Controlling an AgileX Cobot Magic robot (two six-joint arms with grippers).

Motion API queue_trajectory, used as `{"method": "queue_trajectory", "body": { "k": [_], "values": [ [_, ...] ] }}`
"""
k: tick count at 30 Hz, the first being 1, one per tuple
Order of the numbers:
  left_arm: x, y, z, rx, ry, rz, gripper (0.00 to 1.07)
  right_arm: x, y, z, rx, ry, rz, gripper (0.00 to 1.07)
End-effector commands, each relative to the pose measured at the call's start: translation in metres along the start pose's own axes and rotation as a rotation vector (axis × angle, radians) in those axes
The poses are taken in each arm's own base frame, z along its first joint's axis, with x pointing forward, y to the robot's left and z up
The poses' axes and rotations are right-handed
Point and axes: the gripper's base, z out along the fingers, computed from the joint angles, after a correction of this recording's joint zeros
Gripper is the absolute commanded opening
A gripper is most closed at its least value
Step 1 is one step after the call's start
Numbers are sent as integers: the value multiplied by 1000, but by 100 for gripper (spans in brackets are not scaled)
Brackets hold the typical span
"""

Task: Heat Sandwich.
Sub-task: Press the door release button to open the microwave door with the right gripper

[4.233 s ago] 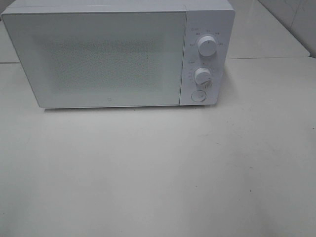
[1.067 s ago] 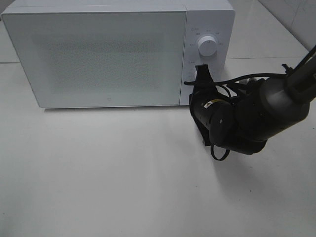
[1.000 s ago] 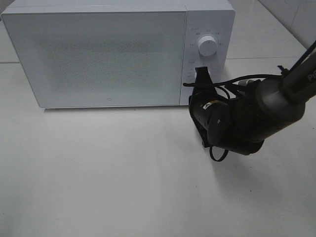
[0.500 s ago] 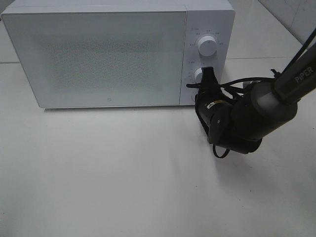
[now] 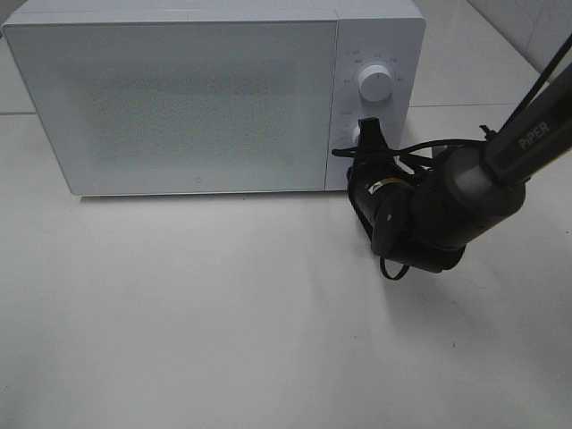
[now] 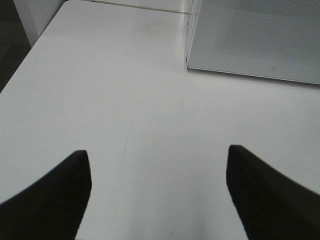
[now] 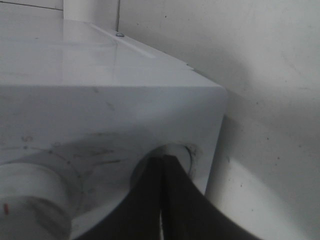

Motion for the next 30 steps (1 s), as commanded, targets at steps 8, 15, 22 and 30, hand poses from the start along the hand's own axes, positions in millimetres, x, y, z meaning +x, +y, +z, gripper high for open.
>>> {"method": "queue_trajectory", "body": {
  "k": [8,15,22,30],
  "values": [
    [0,0,-2,-2,-30,-5,71,-1,21,8,-159,-55,-5,0],
    [0,0,-2,-2,-30,-5,71,0,17,12,-162,-56,-1,0],
    [0,0,-2,-2,-30,-5,71,1,23,19,-207,-52,-4,0],
    [0,0,-2,-2,-30,-5,71,-3,24,21,-213,-56,-6,0]
  ]
}}
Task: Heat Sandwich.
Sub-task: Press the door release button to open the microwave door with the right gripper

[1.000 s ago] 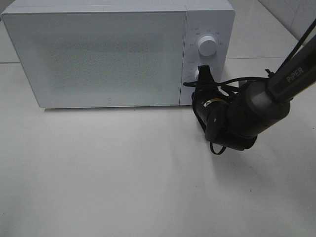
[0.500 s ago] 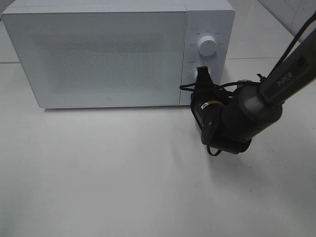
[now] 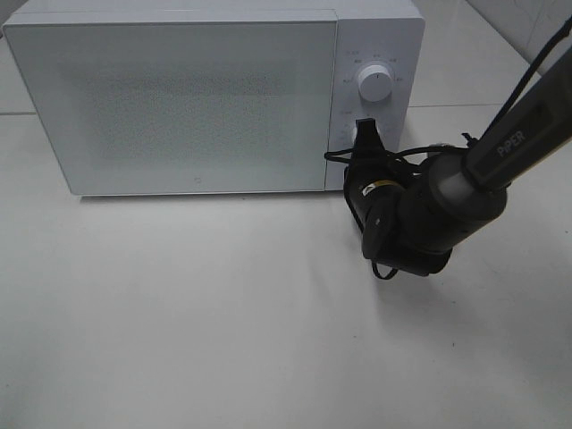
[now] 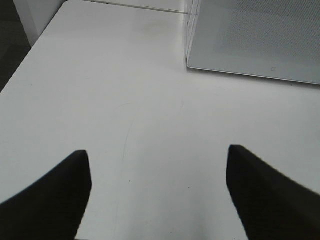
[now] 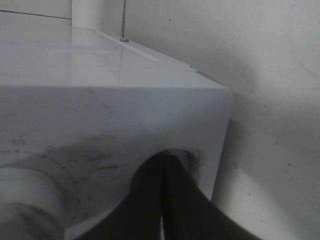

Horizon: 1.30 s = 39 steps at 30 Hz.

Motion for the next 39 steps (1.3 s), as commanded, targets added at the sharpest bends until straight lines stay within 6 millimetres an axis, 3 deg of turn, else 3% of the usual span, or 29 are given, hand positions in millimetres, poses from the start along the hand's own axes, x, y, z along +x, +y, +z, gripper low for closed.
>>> {"method": "queue_trajectory", "body": {
  "k": [1,18,25,39],
  "values": [
    [0,0,-2,-2,-30,-5,71,-6,27,13,-177,-21,-19,0],
    [0,0,-2,-2,-30,-5,71,-6,21,18,-236,3,-30,0],
    [0,0,-2,-2,-30,-5,71,-5,0,20,-11,21,1,0],
    [0,0,-2,-2,-30,-5,71,-3,17,30,-44,24,-7,0]
  ]
}}
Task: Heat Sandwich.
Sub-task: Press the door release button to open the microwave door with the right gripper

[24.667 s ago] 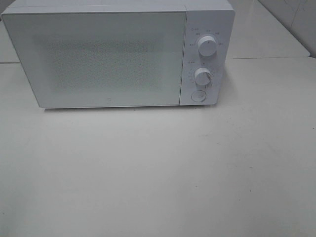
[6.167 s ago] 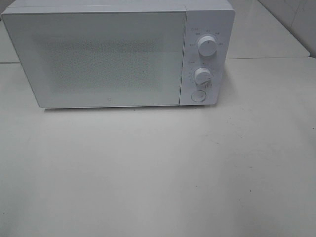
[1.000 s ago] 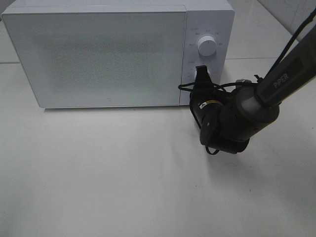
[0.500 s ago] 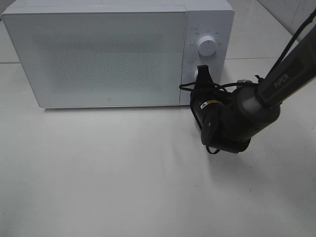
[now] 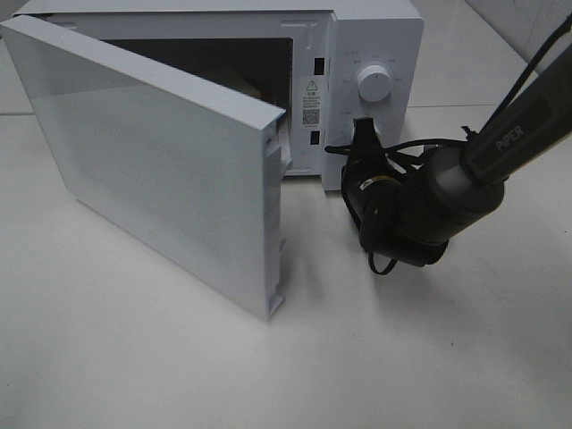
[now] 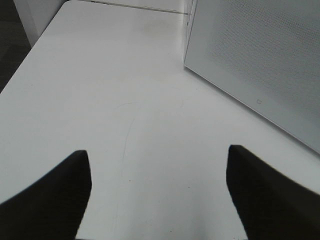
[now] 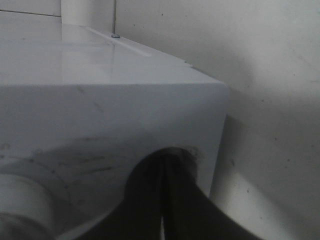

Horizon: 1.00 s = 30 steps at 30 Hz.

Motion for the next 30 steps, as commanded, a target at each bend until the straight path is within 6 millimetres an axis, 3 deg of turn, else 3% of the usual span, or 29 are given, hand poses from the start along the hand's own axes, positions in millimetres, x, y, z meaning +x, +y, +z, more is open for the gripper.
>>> {"method": "queue_trajectory", "body": {
  "k": [1,30],
  "values": [
    [0,0,-2,-2,-30,-5,71,-4,20,20,-93,12,-25,0],
    [0,0,-2,-2,-30,-5,71,-20,59,8,-156,-40,-97,0]
  ]
}}
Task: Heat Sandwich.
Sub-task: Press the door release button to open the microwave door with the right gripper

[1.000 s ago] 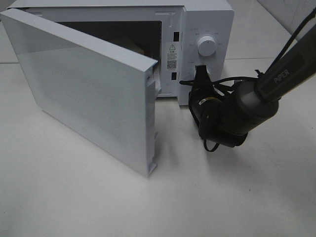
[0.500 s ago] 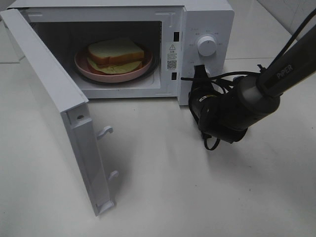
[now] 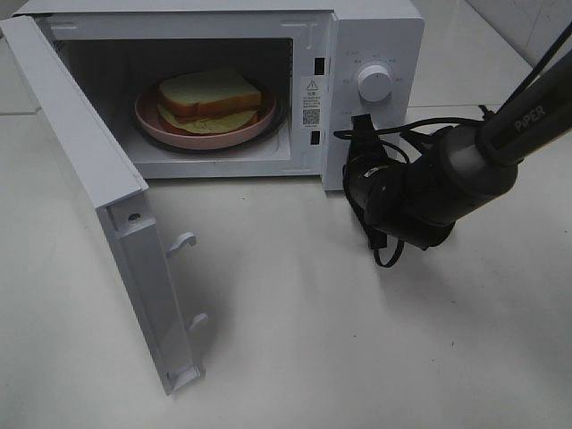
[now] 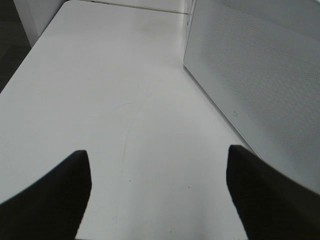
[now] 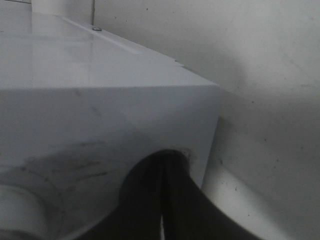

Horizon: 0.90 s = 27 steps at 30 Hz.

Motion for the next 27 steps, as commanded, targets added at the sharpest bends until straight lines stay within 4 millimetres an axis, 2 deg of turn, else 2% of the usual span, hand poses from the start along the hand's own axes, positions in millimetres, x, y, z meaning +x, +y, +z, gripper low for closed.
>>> {"method": "queue_trajectory", "body": {
  "k": [1,13,20,27],
  "values": [
    [0,0,-2,-2,-30,-5,71,-17,47,4,-238,-76,-61,0],
    [0,0,-2,-2,-30,-5,71,-18,58,-3,-252,-81,-151,0],
    [0,0,-2,-2,-30,-5,71,-14,56,-4,-202,-48,-297,0],
    [0,0,-2,-2,-30,-5,71,-14,66,-12,-195,-21,-398,0]
  ]
}}
